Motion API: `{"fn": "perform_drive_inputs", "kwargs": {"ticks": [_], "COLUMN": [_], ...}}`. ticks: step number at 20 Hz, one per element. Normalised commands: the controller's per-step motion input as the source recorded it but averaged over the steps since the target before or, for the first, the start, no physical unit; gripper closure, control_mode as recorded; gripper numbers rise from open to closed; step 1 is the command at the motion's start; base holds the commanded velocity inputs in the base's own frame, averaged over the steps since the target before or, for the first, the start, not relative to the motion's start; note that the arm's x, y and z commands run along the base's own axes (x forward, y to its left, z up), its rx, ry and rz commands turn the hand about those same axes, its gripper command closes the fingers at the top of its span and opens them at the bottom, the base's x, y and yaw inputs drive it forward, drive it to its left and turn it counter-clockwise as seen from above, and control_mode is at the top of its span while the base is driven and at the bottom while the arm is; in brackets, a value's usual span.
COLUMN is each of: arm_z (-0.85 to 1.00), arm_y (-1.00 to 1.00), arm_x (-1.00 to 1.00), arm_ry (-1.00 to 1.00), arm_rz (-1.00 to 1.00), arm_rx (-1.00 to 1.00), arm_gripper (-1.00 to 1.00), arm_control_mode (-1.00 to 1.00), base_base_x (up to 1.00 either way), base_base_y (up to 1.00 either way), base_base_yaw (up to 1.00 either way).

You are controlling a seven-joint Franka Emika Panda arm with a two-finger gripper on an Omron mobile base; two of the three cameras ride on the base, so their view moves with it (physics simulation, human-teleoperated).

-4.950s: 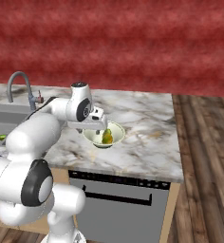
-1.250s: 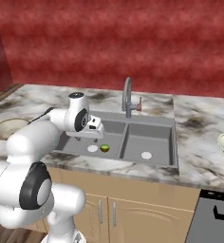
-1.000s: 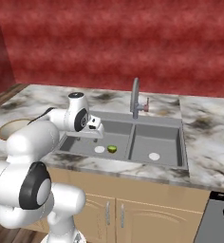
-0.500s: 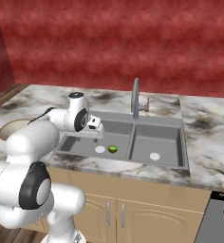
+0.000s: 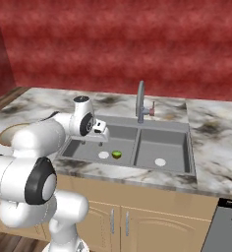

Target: Pick the mangos from the cabinet and place them in one bowl. Pick the kiwi from the sink and place it in the other bowl.

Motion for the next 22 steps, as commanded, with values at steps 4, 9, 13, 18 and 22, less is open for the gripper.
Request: {"fn": "perform_drive_inputs", "kwargs": {"ticks": [4, 9, 13, 18, 22], "arm_z": [-0.01, -0.17, -0.28, -0.13, -0.11], "arm_y": [-0.02, 0.0, 0.0, -0.24, -0.41], "arm_x": [0.5, 0.42, 0.26, 0.24, 0.48], "arm_ry": [0.07, 0.04, 0.03, 0.02, 0.03], "arm_rz": [-0.02, -0.26, -0.33, -0.13, 0.0], "arm_rx": [0.0, 0.01, 0.0, 0.04, 0.08], "arm_gripper": [-1.0, -1.0, -1.0, -1.0, -1.0], "arm_control_mode": [-1.0, -1.0, -1.0, -1.0, -1.0], "base_base_x": [0.0, 0.0, 0.0, 0.0, 0.0], "base_base_y": [0.0, 0.0, 0.0, 0.0, 0.0], "base_base_yaw": [0.0, 0.0, 0.0, 0.0, 0.0]}}
